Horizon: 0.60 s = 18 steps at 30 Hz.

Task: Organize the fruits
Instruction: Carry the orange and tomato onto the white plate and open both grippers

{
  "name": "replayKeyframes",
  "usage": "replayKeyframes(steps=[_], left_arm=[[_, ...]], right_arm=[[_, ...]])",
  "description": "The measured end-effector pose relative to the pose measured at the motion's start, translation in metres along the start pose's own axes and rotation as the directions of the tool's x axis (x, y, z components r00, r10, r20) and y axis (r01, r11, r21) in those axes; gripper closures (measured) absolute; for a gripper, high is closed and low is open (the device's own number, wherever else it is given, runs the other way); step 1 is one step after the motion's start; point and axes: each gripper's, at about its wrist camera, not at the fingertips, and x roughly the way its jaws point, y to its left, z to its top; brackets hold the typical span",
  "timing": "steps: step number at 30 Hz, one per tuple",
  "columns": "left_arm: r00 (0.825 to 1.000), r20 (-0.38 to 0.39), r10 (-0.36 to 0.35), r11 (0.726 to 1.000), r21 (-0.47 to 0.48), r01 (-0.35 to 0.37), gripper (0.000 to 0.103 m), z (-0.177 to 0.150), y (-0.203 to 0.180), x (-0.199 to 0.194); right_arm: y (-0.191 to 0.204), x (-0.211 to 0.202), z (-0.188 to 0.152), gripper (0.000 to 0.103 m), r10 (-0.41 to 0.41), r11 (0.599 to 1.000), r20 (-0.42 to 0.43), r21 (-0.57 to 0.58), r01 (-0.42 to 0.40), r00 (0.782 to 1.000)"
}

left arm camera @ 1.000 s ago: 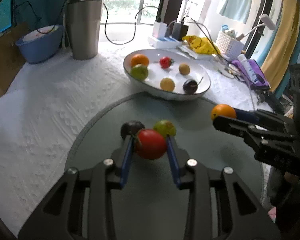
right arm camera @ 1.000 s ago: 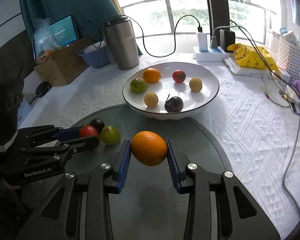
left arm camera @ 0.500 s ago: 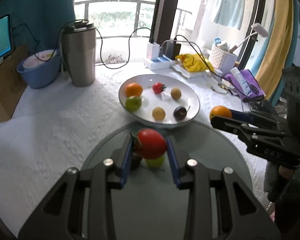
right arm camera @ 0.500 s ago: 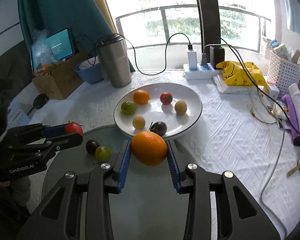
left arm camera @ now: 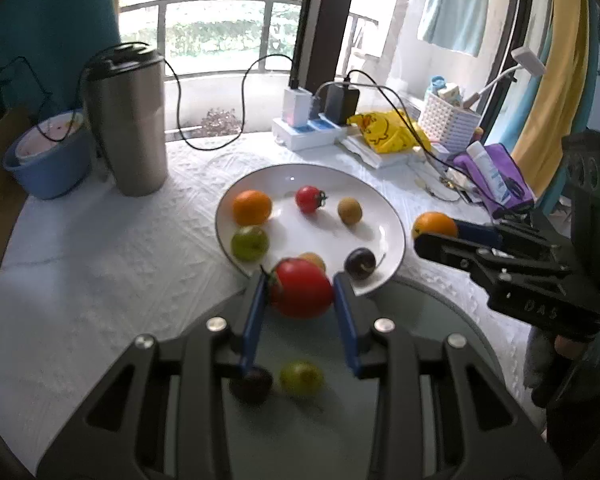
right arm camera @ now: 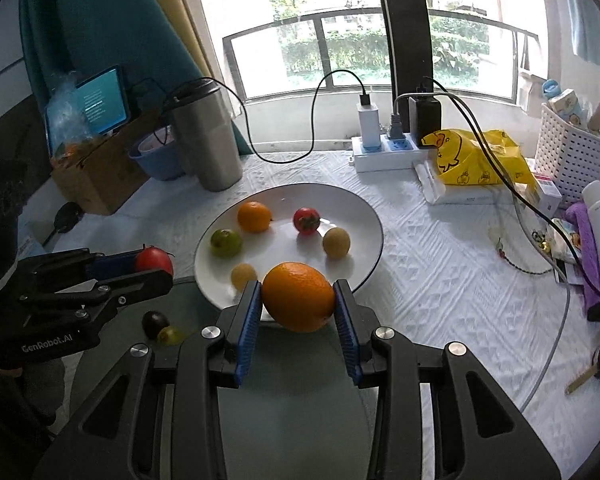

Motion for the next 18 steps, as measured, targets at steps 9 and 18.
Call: replayKeyframes(steps=[9, 18], left_arm=[[1.0, -0.016, -0.019, 1.0, -0.001, 0.019, 0.068, 0.022, 0.0, 0.032], [0.998, -0.043, -0.035, 0.999, 0.001, 0.035, 0.068, 0.035, 0.002, 0.06]], right_arm=[[-0.017, 0.026, 0.011, 0.065, 0.003, 0.999, -0.009, 0.039, -0.002, 1.0], [-0.025, 0.043, 0.021, 0.064, 0.014, 0.999, 0.001, 0.044, -0.015, 1.0]])
